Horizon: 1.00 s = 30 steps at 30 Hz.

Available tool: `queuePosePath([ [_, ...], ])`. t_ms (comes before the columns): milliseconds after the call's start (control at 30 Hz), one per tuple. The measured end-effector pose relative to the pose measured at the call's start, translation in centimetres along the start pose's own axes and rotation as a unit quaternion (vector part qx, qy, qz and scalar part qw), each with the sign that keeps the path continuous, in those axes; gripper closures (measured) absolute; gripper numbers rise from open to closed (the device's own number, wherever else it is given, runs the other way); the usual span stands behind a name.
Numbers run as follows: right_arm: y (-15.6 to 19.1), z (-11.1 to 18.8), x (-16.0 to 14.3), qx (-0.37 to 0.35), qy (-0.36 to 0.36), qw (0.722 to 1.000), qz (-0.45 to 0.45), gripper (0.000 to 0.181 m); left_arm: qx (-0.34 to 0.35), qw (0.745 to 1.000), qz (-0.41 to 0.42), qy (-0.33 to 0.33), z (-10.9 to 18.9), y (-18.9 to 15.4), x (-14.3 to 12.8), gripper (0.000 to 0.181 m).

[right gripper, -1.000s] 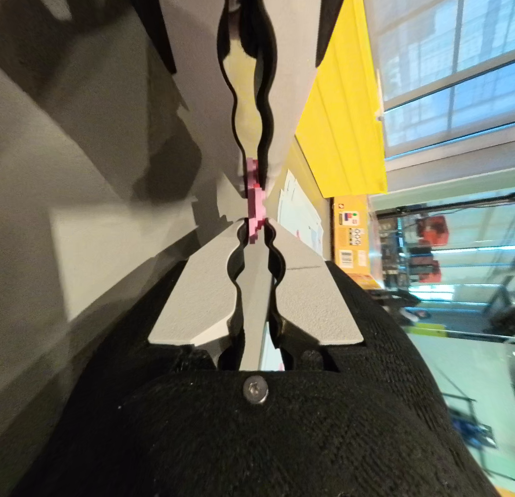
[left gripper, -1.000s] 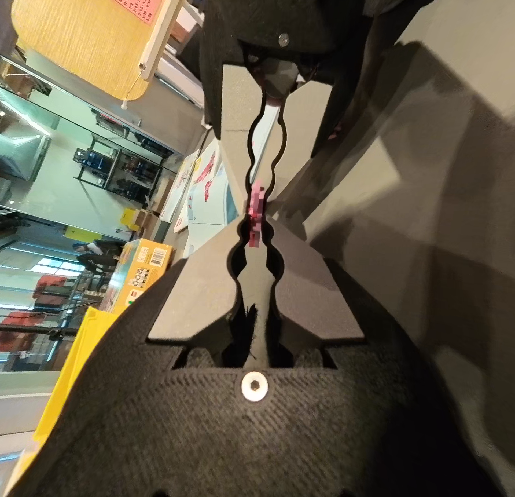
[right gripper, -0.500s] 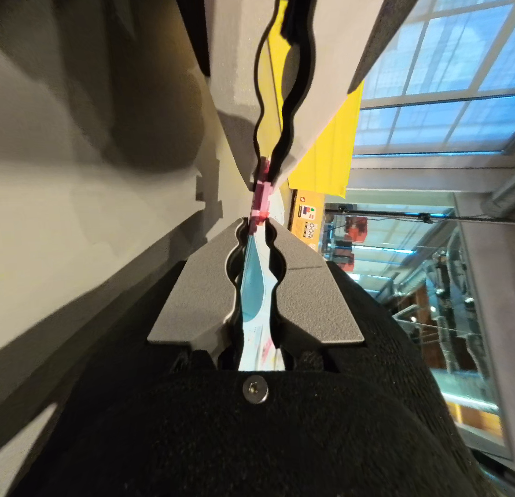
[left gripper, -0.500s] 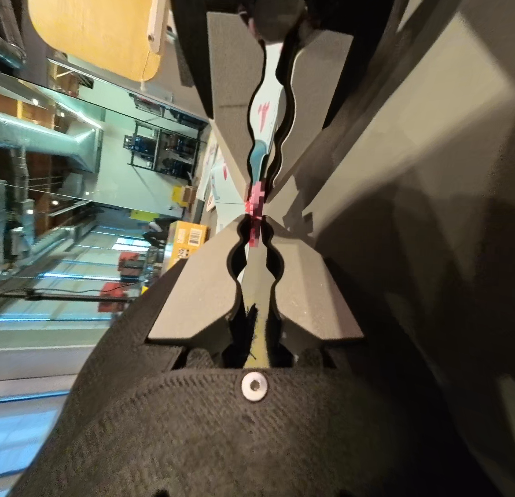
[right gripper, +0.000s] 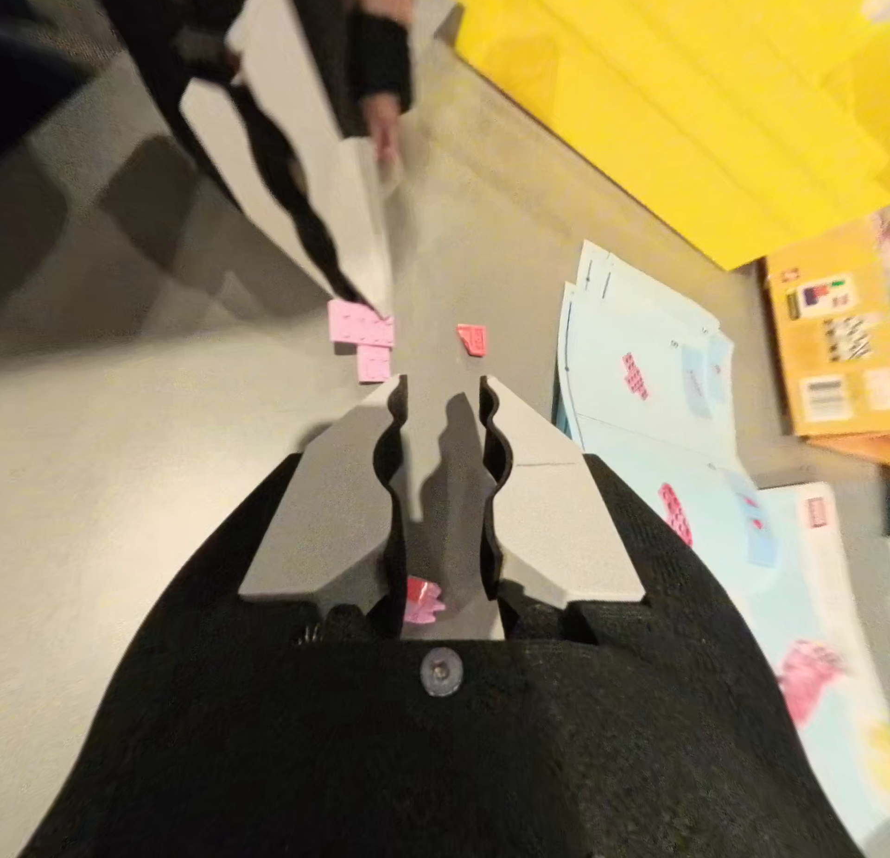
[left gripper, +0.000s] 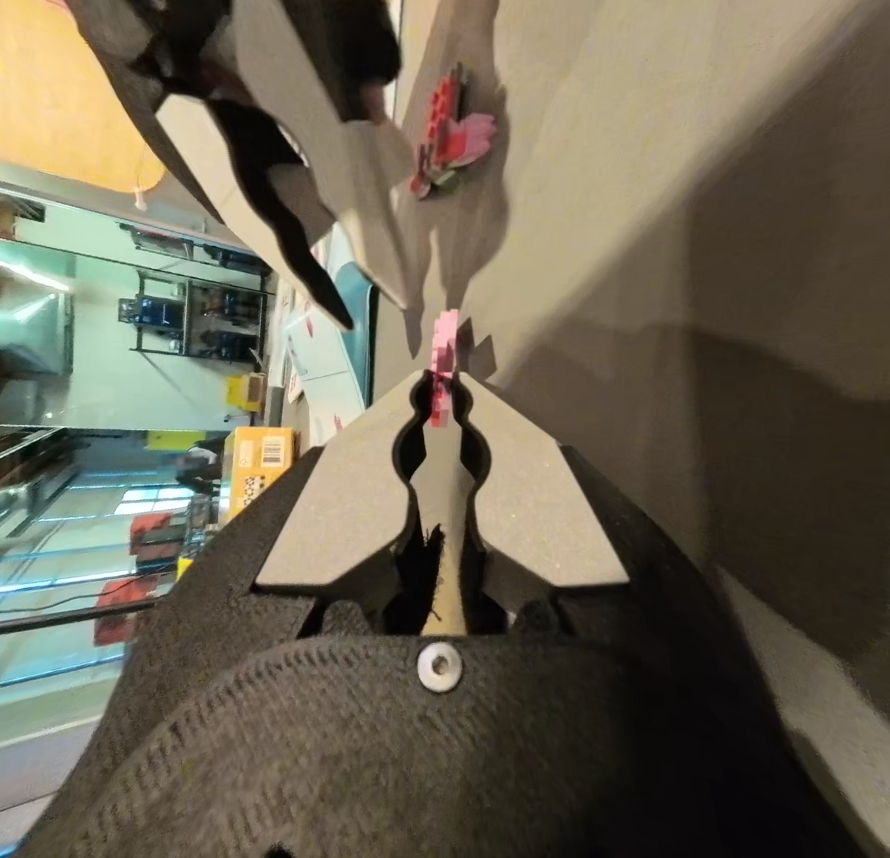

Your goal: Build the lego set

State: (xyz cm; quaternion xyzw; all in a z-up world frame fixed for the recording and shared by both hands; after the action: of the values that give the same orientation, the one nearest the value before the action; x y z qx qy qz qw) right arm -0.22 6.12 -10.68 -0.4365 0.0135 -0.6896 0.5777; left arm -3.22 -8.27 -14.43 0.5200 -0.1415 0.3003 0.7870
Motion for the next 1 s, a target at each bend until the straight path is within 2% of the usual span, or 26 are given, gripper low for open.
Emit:
queuePosePath([
  [133, -2.2, -0.8, -0.1, 0.044, -0.006, 0.991, -0.124, 0.153, 0.001, 1.0, -0.003, 0.001, 0.2, 0.0, -0.1, 0.175],
  [267, -2.5, -3.5, -0.7, 0.07, 0.042, 0.99, -0.118, 0.153, -0.001, 1.0, -0.006, -0.002, 0.5, -0.1, -0.3, 0.175],
  [333, -2.6, -4.4, -1.1, 0.096, 0.04, 0.985, -0.139, 0.155, 0.0, 1.0, -0.007, -0.002, 0.7, -0.1, -0.5, 0.175],
  [467, -3.1, -5.0, -1.1, 0.102, 0.032, 0.982, -0.153, 0.163, -0.001, 1.0, -0.004, -0.002, 1.0, 0.0, -0.9, 0.175],
  [500, -3.1, -5.1, -1.0, 0.104, 0.033, 0.983, -0.15, 0.171, -0.002, 1.0, -0.003, -0.003, 1.1, 0.0, -0.9, 0.175],
  [600, -3.0, -5.0, -0.5, 0.096, 0.063, 0.989, -0.098, 0.174, -0.005, 1.0, 0.0, -0.005, 1.1, -0.1, -0.9, 0.175],
  [700, -2.6, -3.8, 0.7, 0.042, 0.157, 0.984, 0.071, 0.174, -0.003, 1.0, -0.001, -0.005, 1.1, -0.2, -0.8, 0.175],
  [733, -2.2, -3.4, 1.1, 0.027, 0.205, 0.966, 0.153, 0.174, -0.002, 1.0, -0.002, -0.004, 1.1, -0.2, -0.7, 0.175],
  [767, -1.7, -3.1, 1.3, 0.018, 0.26, 0.935, 0.241, 0.174, -0.001, 1.0, -0.004, -0.003, 1.1, -0.2, -0.7, 0.175],
  [833, -0.5, -2.9, 1.5, 0.015, 0.346, 0.851, 0.394, 0.174, 0.001, 1.0, -0.008, -0.002, 1.1, -0.3, -0.6, 0.175],
  [933, 1.7, -3.3, 1.7, 0.036, 0.366, 0.776, 0.512, 0.174, 0.004, 1.0, -0.01, -0.001, 1.0, -0.3, -0.6, 0.175],
  [967, 2.1, -3.2, 1.8, 0.043, 0.37, 0.756, 0.538, 0.173, 0.005, 1.0, -0.01, -0.001, 1.0, -0.3, -0.6, 0.175],
  [1000, 2.4, -3.1, 2.0, 0.049, 0.369, 0.75, 0.547, 0.173, 0.005, 1.0, -0.011, -0.001, 1.0, -0.3, -0.5, 0.175],
])
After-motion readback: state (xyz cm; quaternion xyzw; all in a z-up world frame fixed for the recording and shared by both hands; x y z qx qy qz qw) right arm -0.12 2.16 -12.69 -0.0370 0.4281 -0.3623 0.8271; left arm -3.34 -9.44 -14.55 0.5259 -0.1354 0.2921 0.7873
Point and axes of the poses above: each gripper's, where its closed fingertips meet, z back along the fingers, x out of its top, y = z × x across the jaws, the point moved 8 cm from there along z, back along the fingers, and after that the axes turned 14 degrees about z, right-handed, at the moved point
